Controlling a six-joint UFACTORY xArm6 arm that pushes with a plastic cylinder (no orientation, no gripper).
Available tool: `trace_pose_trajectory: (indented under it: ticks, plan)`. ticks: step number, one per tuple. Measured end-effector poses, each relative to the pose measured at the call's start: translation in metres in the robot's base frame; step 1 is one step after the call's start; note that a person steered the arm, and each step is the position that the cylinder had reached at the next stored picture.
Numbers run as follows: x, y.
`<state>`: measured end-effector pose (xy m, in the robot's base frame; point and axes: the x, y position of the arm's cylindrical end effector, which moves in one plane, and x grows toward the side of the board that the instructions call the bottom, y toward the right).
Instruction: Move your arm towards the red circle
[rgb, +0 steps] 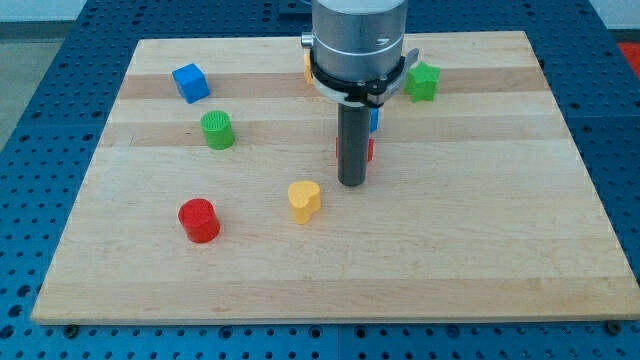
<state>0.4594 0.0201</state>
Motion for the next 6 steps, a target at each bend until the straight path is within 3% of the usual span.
trace_pose_trajectory:
  ticks: [1,3,4,5,6]
  plan:
    - [-0.011,0.000]
    - [0.088,0.039]
    - [0.100,-0.013]
    - [0.100,-0.103]
    - [0.100,-0.139]
